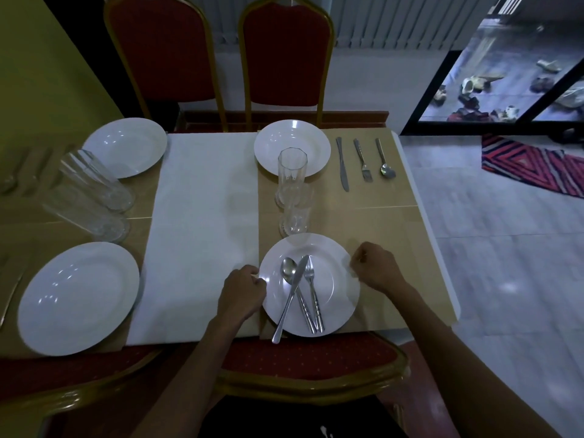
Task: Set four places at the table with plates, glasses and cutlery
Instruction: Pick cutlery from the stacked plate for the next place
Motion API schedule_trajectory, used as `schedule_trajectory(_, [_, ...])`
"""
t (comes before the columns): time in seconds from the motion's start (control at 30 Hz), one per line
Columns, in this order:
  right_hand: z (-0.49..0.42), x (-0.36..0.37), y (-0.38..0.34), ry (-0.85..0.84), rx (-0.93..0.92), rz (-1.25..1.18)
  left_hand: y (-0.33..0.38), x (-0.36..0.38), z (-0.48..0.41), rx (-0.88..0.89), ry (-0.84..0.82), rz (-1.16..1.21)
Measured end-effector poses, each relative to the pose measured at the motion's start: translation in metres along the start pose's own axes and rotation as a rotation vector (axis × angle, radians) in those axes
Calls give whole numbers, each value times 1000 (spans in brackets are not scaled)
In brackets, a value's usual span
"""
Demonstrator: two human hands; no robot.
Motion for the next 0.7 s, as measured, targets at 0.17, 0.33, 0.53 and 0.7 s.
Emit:
schedule_trajectory(0.17, [28,66,-25,-221,-64,52,38,10,13,117,21,-71])
schedule_trajectory(0.33, [39,96,-23,-265,-64,118,49,34,19,98,-50,-255])
schedule_trajectory(0.53, [42,90,-27,-360,-138,61,43,59,14,-4,-110,-311])
schedule_trajectory(0.7, [46,77,-16,-465,-217,63,52,70,19,-101,-138,-317])
Point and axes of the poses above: each hand's wrist, its own z-axis away from the middle knuckle, its own x-axis out of the palm, y = z × x, the point moved 9 cm from there along -z, towards the middle knuckle, and after that the axes turned 15 degrees about -z, right-handed, at the moved point
